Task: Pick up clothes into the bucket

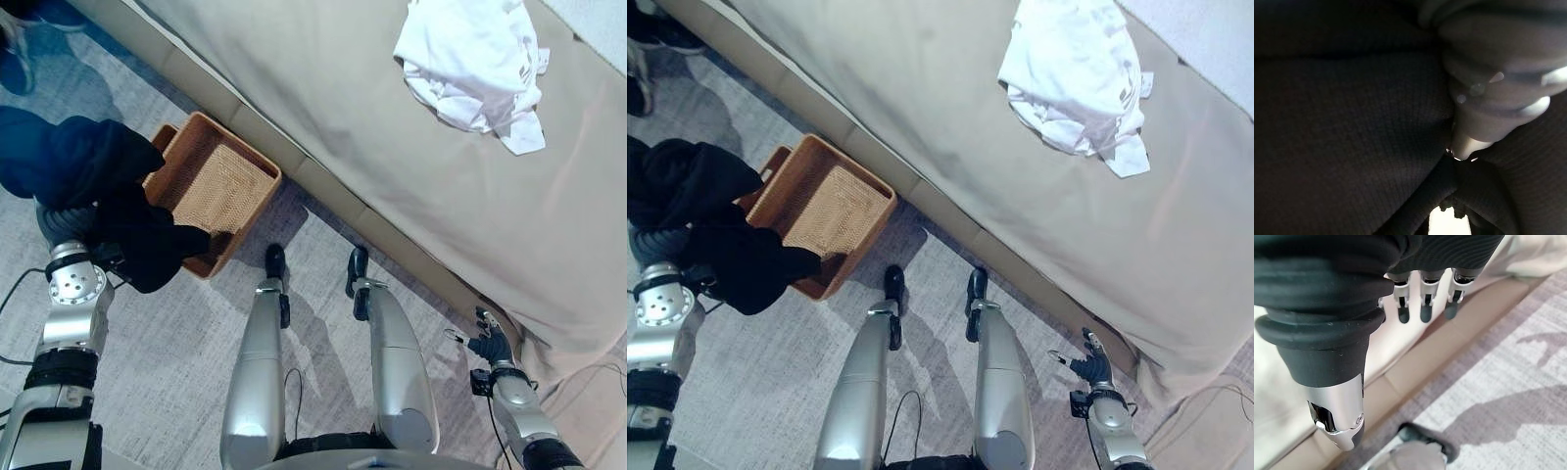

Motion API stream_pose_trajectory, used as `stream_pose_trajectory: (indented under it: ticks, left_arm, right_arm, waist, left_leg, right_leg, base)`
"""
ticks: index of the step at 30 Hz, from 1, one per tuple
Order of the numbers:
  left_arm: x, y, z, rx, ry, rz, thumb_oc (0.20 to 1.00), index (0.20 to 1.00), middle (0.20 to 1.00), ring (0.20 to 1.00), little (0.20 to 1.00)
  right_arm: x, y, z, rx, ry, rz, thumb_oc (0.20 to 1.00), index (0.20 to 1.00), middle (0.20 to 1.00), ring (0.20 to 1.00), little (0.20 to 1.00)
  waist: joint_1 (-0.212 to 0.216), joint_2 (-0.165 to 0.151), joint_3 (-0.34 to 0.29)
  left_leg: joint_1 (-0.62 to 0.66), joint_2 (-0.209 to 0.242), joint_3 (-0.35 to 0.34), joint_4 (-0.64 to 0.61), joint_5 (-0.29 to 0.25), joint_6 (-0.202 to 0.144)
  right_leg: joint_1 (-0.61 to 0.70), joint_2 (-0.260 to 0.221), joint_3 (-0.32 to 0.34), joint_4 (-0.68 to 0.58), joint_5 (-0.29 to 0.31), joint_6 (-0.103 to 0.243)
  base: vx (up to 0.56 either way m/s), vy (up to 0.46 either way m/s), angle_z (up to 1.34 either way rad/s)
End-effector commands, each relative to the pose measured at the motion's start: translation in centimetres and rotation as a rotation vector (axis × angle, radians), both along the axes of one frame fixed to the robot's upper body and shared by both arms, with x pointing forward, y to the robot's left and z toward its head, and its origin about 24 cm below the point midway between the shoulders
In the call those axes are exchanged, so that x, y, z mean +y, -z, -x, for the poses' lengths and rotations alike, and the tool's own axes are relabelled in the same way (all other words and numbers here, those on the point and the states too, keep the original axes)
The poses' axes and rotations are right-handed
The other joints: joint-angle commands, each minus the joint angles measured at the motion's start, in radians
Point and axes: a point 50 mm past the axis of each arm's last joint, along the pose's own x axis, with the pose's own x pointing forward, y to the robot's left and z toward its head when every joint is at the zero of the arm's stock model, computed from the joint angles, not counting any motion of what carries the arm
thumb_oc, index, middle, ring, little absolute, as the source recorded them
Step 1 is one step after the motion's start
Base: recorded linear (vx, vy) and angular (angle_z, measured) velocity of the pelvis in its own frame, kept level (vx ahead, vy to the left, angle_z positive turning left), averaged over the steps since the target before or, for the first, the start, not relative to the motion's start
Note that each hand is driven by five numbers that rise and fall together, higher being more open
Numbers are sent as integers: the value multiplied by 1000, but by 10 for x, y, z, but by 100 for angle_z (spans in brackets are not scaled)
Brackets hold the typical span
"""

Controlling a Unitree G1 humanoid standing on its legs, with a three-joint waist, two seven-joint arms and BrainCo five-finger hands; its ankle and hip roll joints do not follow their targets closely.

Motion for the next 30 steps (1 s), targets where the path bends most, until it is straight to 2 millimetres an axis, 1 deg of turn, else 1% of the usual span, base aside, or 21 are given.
stream_pose_trajectory:
  ticks: [1, 2, 5, 6, 9, 10, 12, 13, 14, 15, 16, 18, 20, 22, 23, 24, 25, 26, 28, 29, 30]
  left_arm:
    - [17, -43, 5, -183, -50, -25, 200, 200, 200, 200, 200]
    - [19, -49, 2, -189, -65, -29, 200, 200, 200, 200, 200]
    - [20, -55, -1, -177, -83, -65, 200, 200, 200, 200, 200]
    - [21, -64, -3, -166, -108, -126, 200, 200, 200, 200, 200]
    - [20, -68, -6, -159, -109, -153, 200, 200, 200, 200, 200]
    - [23, -71, -7, -132, -128, -191, 200, 200, 200, 200, 200]
    - [24, -72, -10, -84, -148, -247, 200, 200, 200, 200, 200]
    - [24, -70, -12, -58, -150, -263, 363, 363, 363, 363, 363]
    - [24, -66, -13, -32, -156, -266, 598, 598, 598, 598, 598]
    - [24, -65, -15, -12, -158, -280, 1000, 1000, 1000, 1000, 1000]
    - [24, -65, -15, -12, -158, -280, 1000, 1000, 1000, 1000, 1000]
    - [25, -62, -18, 72, -162, -358, 1000, 1000, 1000, 1000, 1000]
    - [23, -60, -19, 82, -155, -368, 1000, 1000, 1000, 1000, 1000]
    - [22, -57, -19, 133, -145, -423, 1000, 1000, 1000, 1000, 1000]
    - [25, -48, -19, 192, -152, -431, 1000, 1000, 1000, 1000, 1000]
    - [25, -48, -19, 192, -152, -431, 1000, 1000, 1000, 1000, 1000]
    - [28, -38, -18, 238, -161, -412, 1000, 1000, 1000, 1000, 1000]
    - [28, -38, -18, 239, -161, -412, 1000, 1000, 1000, 1000, 1000]
    - [29, -21, -15, 278, -156, -368, 1000, 1000, 1000, 1000, 1000]
    - [29, -7, -11, 297, -161, -307, 1000, 1000, 1000, 1000, 1000]
    - [28, 2, -9, 311, -157, -287, 1000, 1000, 1000, 1000, 1000]
  right_arm:
    - [1, -2, 5, -52, 43, -23, 1000, 1000, 1000, 1000, 1000]
    - [5, -2, 4, -74, 58, -48, 1000, 1000, 1000, 1000, 1000]
    - [8, 0, 7, -76, 61, -57, 1000, 1000, 1000, 1000, 1000]
    - [9, -1, 7, -83, 67, -60, 1000, 1000, 1000, 1000, 1000]
    - [11, -1, 6, -94, 66, -66, 1000, 1000, 1000, 1000, 1000]
    - [13, -2, 4, -100, 56, -71, 1000, 1000, 1000, 1000, 1000]
    - [15, -3, 2, -108, 51, -73, 1000, 1000, 1000, 1000, 1000]
    - [15, -5, -1, -121, 46, -75, 1000, 1000, 1000, 1000, 1000]
    - [16, -5, -1, -121, 44, -77, 1000, 1000, 1000, 1000, 1000]
    - [17, -6, -2, -126, 45, -79, 1000, 1000, 1000, 1000, 1000]
    - [17, -6, -2, -126, 45, -79, 1000, 1000, 1000, 1000, 1000]
    - [16, -8, -5, -136, 38, -82, 1000, 1000, 1000, 1000, 1000]
    - [16, -8, -5, -136, 36, -84, 1000, 1000, 1000, 1000, 1000]
    - [15, -10, -5, -143, 33, -78, 1000, 1000, 1000, 1000, 1000]
    - [14, -9, -5, -136, 37, -78, 1000, 1000, 1000, 1000, 1000]
    - [14, -9, -5, -136, 37, -78, 1000, 1000, 1000, 1000, 1000]
    - [13, -10, -7, -132, 40, -78, 1000, 1000, 1000, 1000, 1000]
    - [13, -10, -7, -132, 40, -78, 1000, 1000, 1000, 1000, 1000]
    - [11, -13, -11, -143, 44, -75, 1000, 1000, 1000, 1000, 1000]
    - [11, -19, -17, -166, 47, -78, 1000, 1000, 1000, 1000, 1000]
    - [11, -23, -20, -180, 38, -71, 1000, 1000, 1000, 1000, 1000]
  waist:
    - [-5, -33, -23]
    - [-14, -48, -23]
    - [-23, -58, -23]
    - [-34, -70, -23]
    - [-38, -77, -23]
    - [-46, -86, -23]
    - [-51, -90, -23]
    - [-53, -92, -23]
    - [-55, -93, -23]
    - [-56, -93, -23]
    - [-56, -93, -23]
    - [-59, -89, -23]
    - [-59, -87, -23]
    - [-59, -85, -23]
    - [-60, -82, -23]
    - [-60, -82, -23]
    - [-59, -79, -23]
    - [-60, -79, -23]
    - [-58, -74, -23]
    - [-56, -70, -23]
    - [-54, -67, -23]
  left_leg:
    - [-4, -14, -7, 73, -102, 24]
    - [-34, -8, -6, 87, -107, 26]
    - [-56, -6, -10, 93, -109, 26]
    - [-83, -3, -8, 93, -110, 24]
    - [-107, 0, -8, 99, -110, 24]
    - [-131, 3, -3, 113, -114, 26]
    - [-151, 7, 3, 126, -120, 30]
    - [-159, 8, 3, 129, -122, 32]
    - [-168, 9, 3, 134, -123, 34]
    - [-176, 8, 6, 138, -126, 37]
    - [-177, 8, 6, 138, -126, 37]
    - [-201, 6, 13, 155, -132, 42]
    - [-205, 6, 16, 158, -133, 44]
    - [-213, 5, 18, 167, -136, 47]
    - [-219, 2, 22, 170, -138, 50]
    - [-219, 2, 22, 170, -138, 50]
    - [-220, 1, 25, 168, -135, 51]
    - [-219, 1, 25, 168, -135, 51]
    - [-211, -1, 29, 162, -133, 53]
    - [-192, -2, 33, 153, -132, 53]
    - [-175, -2, 36, 142, -130, 54]
  right_leg:
    - [51, -39, 24, -42, 22, 61]
    - [27, -33, 26, -49, 32, 66]
    - [11, -30, 25, -56, 37, 69]
    - [-15, -27, 25, -67, 45, 72]
    - [-39, -24, 26, -71, 52, 74]
    - [-62, -17, 31, -74, 60, 79]
    - [-79, -14, 37, -79, 68, 83]
    - [-88, -11, 39, -80, 69, 83]
    - [-99, -10, 42, -79, 70, 84]
    - [-108, -8, 43, -77, 71, 85]
    - [-108, -8, 43, -77, 71, 85]
    - [-134, -7, 53, -69, 73, 85]
    - [-140, -7, 56, -65, 72, 86]
    - [-148, -8, 62, -61, 72, 86]
    - [-156, -9, 65, -57, 72, 84]
    - [-156, -9, 65, -57, 72, 84]
    - [-158, -10, 68, -58, 75, 84]
    - [-158, -10, 68, -58, 75, 85]
    - [-153, -10, 74, -64, 80, 85]
    - [-141, -11, 80, -72, 84, 86]
    - [-128, -10, 83, -80, 86, 86]
  base:
    - [-6, 3, -6]
    - [-1, 6, -9]
    - [8, 0, -11]
    - [10, 10, -7]
    - [4, 18, -3]
    - [5, 45, -5]
    - [10, 49, -9]
    - [13, 36, -11]
    - [8, 36, -8]
    - [5, 23, -7]
    - [0, 34, -7]
    - [-1, 54, -5]
    - [-4, 48, -6]
    - [-10, 44, -7]
    - [-5, 23, -5]
    - [-17, 49, -5]
    - [0, 0, 0]
    - [-20, 45, -3]
    - [-16, 41, -3]
    - [-21, 42, -3]
    - [-17, 29, -4]
